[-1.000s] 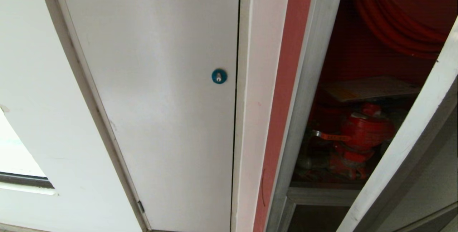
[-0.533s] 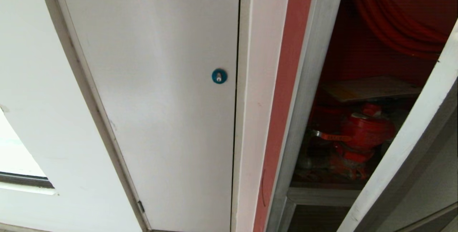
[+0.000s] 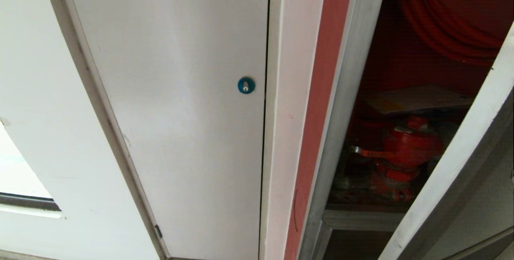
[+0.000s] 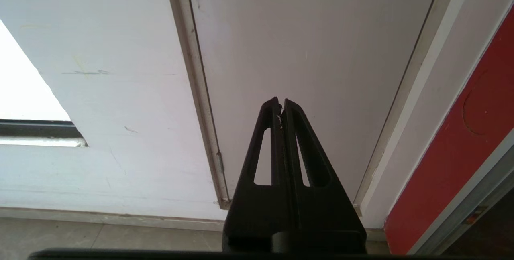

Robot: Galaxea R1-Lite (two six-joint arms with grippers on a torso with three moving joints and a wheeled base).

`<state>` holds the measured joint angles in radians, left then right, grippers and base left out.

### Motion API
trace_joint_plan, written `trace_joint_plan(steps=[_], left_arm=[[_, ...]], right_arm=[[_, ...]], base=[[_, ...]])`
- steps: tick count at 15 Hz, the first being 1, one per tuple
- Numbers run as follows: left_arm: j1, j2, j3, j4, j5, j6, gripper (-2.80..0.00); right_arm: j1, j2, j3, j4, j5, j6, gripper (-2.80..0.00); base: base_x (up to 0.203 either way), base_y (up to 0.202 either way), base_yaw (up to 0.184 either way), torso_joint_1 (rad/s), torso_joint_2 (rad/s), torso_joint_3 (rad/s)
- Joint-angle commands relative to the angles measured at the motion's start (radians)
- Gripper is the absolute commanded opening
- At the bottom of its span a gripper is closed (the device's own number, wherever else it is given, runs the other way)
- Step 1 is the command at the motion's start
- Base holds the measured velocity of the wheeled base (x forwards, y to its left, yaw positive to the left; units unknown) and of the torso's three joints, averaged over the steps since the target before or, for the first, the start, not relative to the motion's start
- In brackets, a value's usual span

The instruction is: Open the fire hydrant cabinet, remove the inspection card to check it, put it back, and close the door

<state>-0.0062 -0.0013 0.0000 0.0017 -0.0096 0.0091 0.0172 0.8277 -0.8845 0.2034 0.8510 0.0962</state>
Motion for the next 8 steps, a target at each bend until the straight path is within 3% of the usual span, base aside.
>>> trace_joint_plan(steps=[1, 8], left_arm=[[0.000, 0.000, 0.000, 0.000, 0.000, 0.000, -2.80], [0.000, 0.000, 0.000, 0.000, 0.000, 0.000, -2.80]], right_arm=[[0.000, 0.046, -0.028, 0.001, 0.004, 0.000, -2.80], [0.000, 0.191, -0.148, -0.019, -0.039, 0.000, -2.80]], base=[[0.000, 0.000, 0.000, 0.000, 0.00, 0.000], [0.000, 0.000, 0.000, 0.000, 0.00, 0.000]])
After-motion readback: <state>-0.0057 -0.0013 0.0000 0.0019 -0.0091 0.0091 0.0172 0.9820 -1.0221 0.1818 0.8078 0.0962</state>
